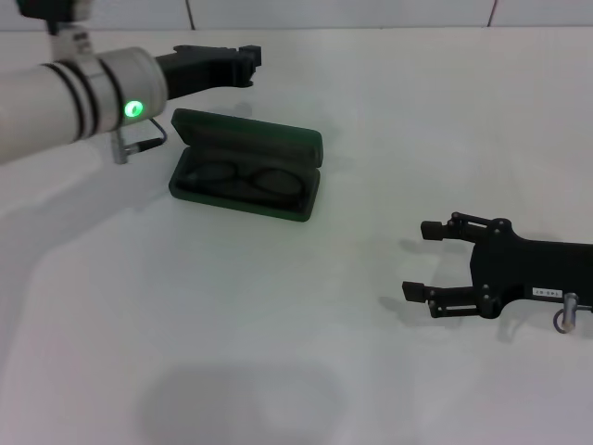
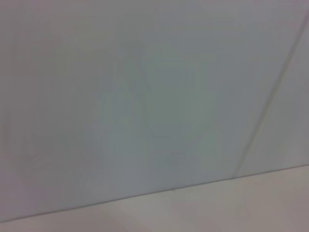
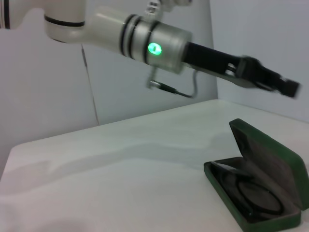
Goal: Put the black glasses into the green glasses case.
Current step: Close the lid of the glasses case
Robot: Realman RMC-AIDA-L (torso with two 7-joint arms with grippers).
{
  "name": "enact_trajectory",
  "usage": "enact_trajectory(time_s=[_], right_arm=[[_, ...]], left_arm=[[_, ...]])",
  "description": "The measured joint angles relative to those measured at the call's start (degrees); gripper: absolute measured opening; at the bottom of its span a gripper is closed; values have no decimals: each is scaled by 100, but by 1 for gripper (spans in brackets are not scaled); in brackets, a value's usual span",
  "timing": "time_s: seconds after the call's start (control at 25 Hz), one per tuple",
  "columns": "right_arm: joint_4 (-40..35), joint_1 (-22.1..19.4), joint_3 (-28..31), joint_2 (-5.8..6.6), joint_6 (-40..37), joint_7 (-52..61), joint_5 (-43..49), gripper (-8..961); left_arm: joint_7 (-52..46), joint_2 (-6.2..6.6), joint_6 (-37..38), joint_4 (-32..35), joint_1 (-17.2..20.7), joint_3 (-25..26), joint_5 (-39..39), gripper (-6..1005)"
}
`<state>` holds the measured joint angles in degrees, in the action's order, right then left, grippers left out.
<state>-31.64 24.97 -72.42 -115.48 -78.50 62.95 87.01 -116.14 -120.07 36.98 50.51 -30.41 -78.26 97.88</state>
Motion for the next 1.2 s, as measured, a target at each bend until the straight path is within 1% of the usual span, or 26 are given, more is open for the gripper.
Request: enact_trajectory(time_s=[0.12,0.24,0.36,0.4,0.68,1.2], right_arm=[[0,9,-10,0,-4,-56,0,886],[0,15,-6,0,-3,-83,-2,886],[0,20,-14,0,-1,-92,-3,886],[0,20,-14,0,-1,-94,-1,886],[0,11,-14,0,-33,-117,3,886],[49,21,-5,-9,-73,-199,-10,886]], left_arm=[[-302,-4,-946,-243,-169,-653,-5,42],[-340,-31,-1512,-490,-298,-1021,-101,42],[-310,-21,-1994,-607,-311,-1432,-349,43],[-301,-19,-2089,-639,-311,-1500,-386,43],[-296,-1,-2191,-837,-363,-1565,-396,44],[-94,1,-2135,-839,-279,-1648,-393,47]])
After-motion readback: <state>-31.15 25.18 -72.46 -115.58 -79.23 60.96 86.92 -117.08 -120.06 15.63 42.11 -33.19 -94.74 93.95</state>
